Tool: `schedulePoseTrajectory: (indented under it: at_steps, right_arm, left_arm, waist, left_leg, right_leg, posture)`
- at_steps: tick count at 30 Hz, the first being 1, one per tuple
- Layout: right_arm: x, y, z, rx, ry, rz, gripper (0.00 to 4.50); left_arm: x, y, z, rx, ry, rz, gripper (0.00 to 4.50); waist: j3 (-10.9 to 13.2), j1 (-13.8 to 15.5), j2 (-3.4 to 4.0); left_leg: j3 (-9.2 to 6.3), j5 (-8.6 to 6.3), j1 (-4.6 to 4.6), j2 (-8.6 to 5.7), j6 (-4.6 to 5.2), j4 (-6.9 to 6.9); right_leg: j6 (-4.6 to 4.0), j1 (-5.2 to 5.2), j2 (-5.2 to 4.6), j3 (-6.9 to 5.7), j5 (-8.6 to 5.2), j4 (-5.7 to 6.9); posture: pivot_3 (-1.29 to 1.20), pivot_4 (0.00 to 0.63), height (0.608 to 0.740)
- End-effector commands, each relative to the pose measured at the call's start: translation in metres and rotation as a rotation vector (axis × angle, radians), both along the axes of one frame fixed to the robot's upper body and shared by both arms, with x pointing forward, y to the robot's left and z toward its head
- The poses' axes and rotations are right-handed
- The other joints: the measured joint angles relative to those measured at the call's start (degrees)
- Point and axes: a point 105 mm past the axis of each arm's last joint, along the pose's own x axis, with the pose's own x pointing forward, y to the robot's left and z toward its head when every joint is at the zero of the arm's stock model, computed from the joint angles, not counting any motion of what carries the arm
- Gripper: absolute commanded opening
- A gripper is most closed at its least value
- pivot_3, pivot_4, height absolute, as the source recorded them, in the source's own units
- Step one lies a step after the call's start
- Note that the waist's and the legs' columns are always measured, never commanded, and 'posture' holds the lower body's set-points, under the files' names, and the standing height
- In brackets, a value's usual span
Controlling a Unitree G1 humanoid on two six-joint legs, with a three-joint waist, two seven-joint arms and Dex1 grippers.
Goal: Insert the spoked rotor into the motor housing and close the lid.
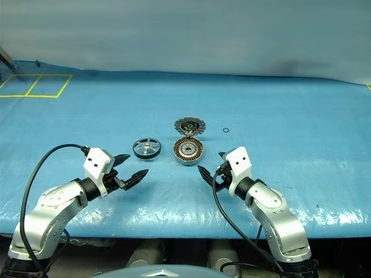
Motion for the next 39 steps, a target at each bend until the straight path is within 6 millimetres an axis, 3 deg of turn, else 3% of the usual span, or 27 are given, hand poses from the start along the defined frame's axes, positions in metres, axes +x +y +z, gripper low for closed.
schedulePoseTrajectory:
  at_steps: [1, 10, 22, 39]
  right_arm:
    - [0.0, 0.001, 0.018, 0.017, -0.065, 0.014, 4.5]
    - [0.004, 0.005, 0.025, 0.016, -0.091, 0.025, 4.5]
    - [-0.008, 0.005, 0.018, 0.018, -0.048, 0.008, 4.5]
    - [-0.006, 0.004, 0.016, 0.023, -0.042, 0.004, 4.5]
  left_arm:
    - [0.001, -0.005, 0.011, -0.001, -0.041, -0.019, 4.44]
    - [0.007, -0.001, 0.013, 0.012, -0.052, -0.003, 4.44]
    - [-0.001, -0.007, 0.007, -0.01, -0.011, -0.032, 4.44]
    - [-0.001, -0.007, 0.009, 0.0, -0.002, -0.045, 4.44]
  waist:
    - [0.0, 0.0, 0.0]
    - [0.0, 0.01, 0.0]
    - [0.0, 0.02, 0.0]
    - [0.0, 0.02, 0.0]
  left_leg:
    - [0.0, 0.0, 0.0, 0.0, 0.0, 0.0]
    - [0.01, 0.0, 0.0, 0.0, 0.0, 0.0]
    - [0.01, -0.01, 0.0, 0.02, 0.01, 0.01]
    - [0.02, -0.01, 0.0, 0.1, 0.01, 0.0]
  right_leg:
    - [0.0, 0.0, 0.0, 0.0, 0.0, 0.0]
    - [0.01, 0.0, 0.0, -0.01, 0.01, 0.0]
    - [0.0, 0.0, 0.0, 0.0, 0.0, -0.01]
    - [-0.01, 0.0, 0.01, 0.0, 0.0, -0.02]
  posture:
    - [0.0, 0.15, 0.74]
    - [0.0, 0.15, 0.74]
    - [0.0, 0.15, 0.74]
    - [0.0, 0.15, 0.74]
